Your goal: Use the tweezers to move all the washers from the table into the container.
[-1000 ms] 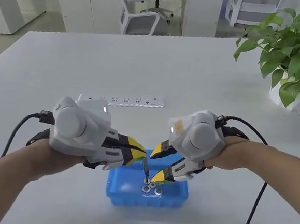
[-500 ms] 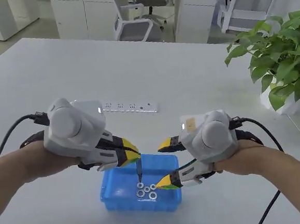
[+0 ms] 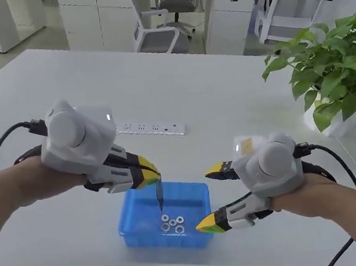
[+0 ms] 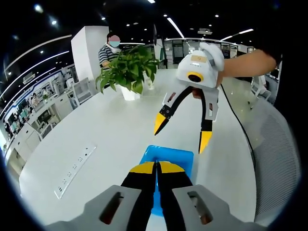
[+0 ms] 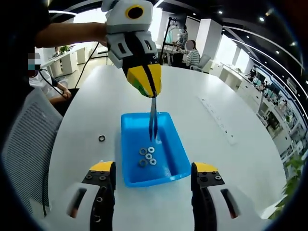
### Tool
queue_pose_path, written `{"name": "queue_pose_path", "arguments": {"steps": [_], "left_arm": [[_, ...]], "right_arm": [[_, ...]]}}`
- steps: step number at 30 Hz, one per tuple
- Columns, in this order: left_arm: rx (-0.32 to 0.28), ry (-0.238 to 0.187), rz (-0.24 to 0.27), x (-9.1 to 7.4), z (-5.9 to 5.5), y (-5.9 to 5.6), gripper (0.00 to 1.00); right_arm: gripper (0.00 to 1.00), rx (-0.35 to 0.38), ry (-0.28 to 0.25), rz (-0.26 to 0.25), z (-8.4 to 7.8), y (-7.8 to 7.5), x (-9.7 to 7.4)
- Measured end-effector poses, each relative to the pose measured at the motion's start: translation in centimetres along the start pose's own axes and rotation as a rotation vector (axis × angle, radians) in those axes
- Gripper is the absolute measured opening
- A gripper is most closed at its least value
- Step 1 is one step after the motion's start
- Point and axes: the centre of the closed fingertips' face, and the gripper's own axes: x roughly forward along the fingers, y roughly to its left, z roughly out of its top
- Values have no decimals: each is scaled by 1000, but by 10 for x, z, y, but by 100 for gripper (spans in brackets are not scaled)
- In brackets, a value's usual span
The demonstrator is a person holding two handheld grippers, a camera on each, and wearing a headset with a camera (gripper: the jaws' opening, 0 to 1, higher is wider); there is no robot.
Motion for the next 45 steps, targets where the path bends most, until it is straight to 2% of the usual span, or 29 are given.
{"name": "queue_pose_path", "arguments": {"steps": [7, 14, 27, 45], "left_arm": [[0, 9, -2, -8, 4, -3, 4], [-5, 21, -11, -15, 2, -8, 4], [-6, 33, -20, -30, 2, -23, 4], [-28, 44, -26, -47, -5, -48, 4]], "right_arm": [[69, 63, -15, -22, -5, 6, -11], [74, 110, -47, -37, -7, 14, -18], [83, 141, -85, -32, -9, 35, -24], [100, 150, -96, -31, -17, 54, -24]]}}
